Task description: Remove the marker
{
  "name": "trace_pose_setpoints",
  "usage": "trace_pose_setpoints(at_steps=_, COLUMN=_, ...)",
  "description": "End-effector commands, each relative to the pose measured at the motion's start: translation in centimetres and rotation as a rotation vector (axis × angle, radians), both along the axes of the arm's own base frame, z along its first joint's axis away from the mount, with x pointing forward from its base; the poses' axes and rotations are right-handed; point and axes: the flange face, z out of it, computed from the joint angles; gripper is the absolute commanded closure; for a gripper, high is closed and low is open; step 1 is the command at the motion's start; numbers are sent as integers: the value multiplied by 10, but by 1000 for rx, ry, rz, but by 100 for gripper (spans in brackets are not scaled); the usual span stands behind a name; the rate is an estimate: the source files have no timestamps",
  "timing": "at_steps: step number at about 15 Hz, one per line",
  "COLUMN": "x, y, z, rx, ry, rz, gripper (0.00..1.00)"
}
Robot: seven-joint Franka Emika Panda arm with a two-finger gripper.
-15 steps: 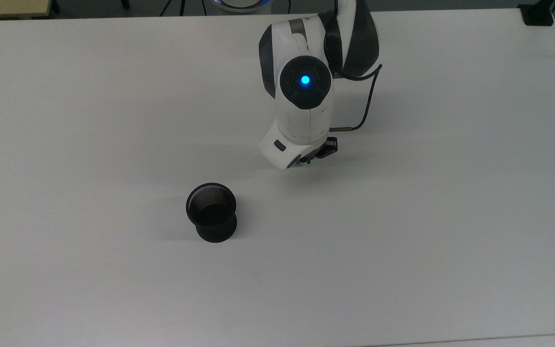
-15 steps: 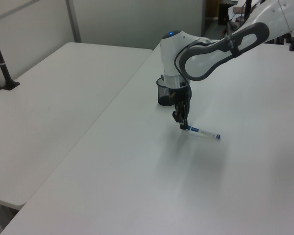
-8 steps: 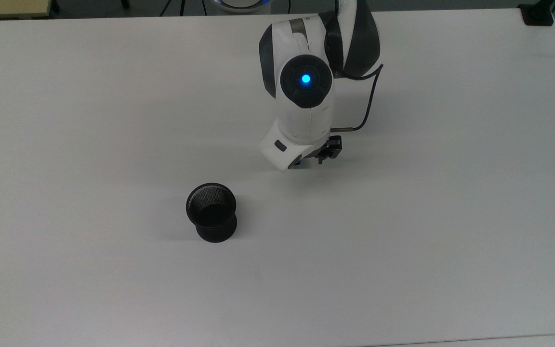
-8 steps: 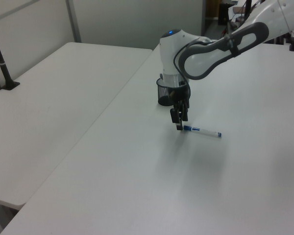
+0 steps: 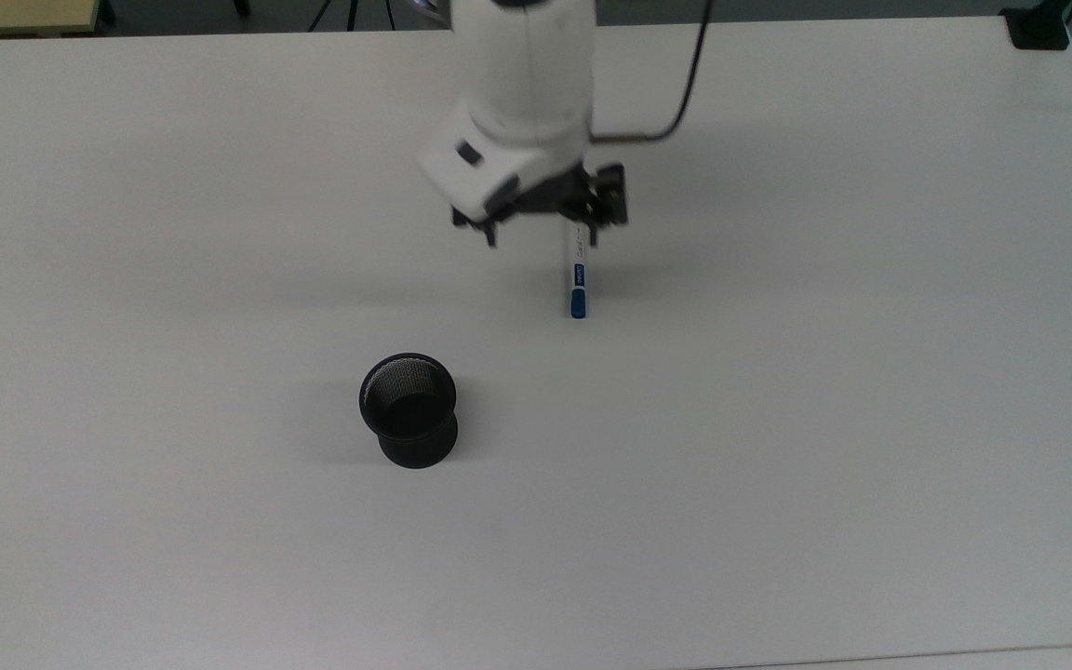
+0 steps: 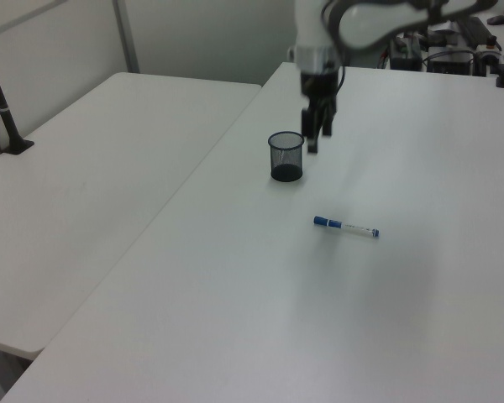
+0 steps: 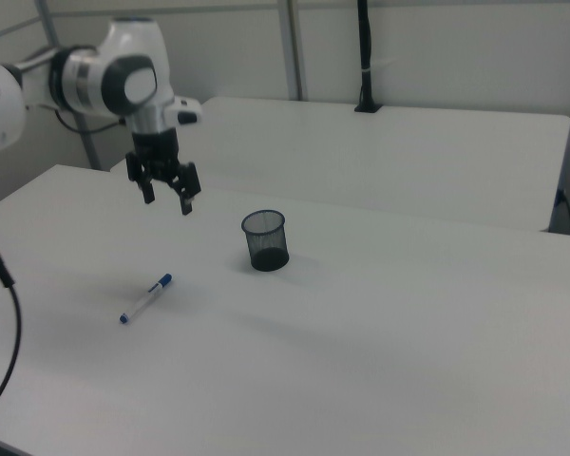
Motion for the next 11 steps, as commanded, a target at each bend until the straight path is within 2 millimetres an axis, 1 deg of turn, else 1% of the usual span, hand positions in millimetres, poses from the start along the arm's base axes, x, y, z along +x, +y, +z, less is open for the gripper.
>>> trace_pose_setpoints(at_steps=1, x=-45, y=-54, z=54, rx=-75, ry=28, rz=-114, gripper=0)
trace_pose_setpoints(at_steps=2, x=-49, y=-65, z=59, rx=-95, ry=31, rz=-152, gripper=0)
trace_pose_setpoints(at_steps=4, x=-59, y=-77, z=72, rx=-140, ry=28, rz=-161, gripper=0)
trace_pose_setpoints(at_steps=6, x=-67, y=-89, z=83, rx=-147, ry=16, rz=-164, gripper=0)
trace_pose_setpoints(at_steps=11, x=-68, y=-97, z=87, rx=-141, ry=4, rz=-170, gripper=0)
